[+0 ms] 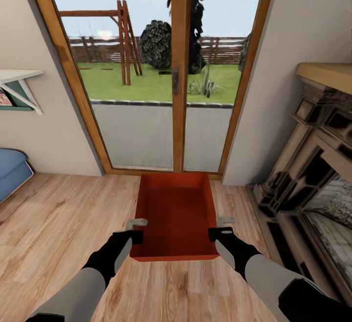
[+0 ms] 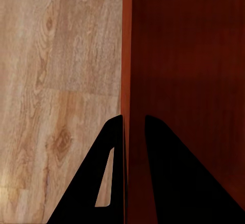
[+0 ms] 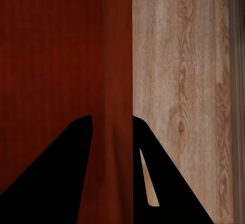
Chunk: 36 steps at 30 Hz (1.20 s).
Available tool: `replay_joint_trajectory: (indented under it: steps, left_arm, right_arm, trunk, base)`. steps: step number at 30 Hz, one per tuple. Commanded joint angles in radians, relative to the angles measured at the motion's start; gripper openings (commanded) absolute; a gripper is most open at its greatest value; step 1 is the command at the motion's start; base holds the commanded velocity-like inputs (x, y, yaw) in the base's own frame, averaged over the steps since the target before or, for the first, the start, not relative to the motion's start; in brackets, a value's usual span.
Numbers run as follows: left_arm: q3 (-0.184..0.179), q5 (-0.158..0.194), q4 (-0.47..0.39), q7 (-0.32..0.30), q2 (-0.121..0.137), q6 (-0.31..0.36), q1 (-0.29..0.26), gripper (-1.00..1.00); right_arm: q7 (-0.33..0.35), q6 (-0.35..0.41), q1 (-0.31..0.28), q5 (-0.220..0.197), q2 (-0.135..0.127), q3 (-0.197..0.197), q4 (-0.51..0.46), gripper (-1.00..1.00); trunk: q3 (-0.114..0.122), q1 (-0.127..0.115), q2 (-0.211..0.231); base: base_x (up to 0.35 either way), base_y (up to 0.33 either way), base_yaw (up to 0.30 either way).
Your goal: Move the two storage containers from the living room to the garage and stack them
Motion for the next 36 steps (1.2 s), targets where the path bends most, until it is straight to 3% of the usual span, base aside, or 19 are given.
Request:
replay_joint_trajectory:
  steps: [1, 36]
  left_arm:
    - [0.009, -0.022, -0.003, 0.024, 0.002, 0.008, -0.001, -1.0]
    - [0.008, -0.022, -0.003, 0.024, 0.002, -0.001, -0.001, -1.0]
  right_arm:
    - [-0.013, 0.008, -0.001, 0.008, -0.011, 0.002, 0.0, -1.0]
    - [-0.013, 0.007, -0.001, 0.008, -0.013, 0.003, 0.0, -1.0]
  trunk:
    - [0.0, 0.001, -0.002]
    - [0.055, 0.001, -0.002]
  base:
    - [0.0, 0.0, 0.0]
    - [0.0, 0.0, 0.0]
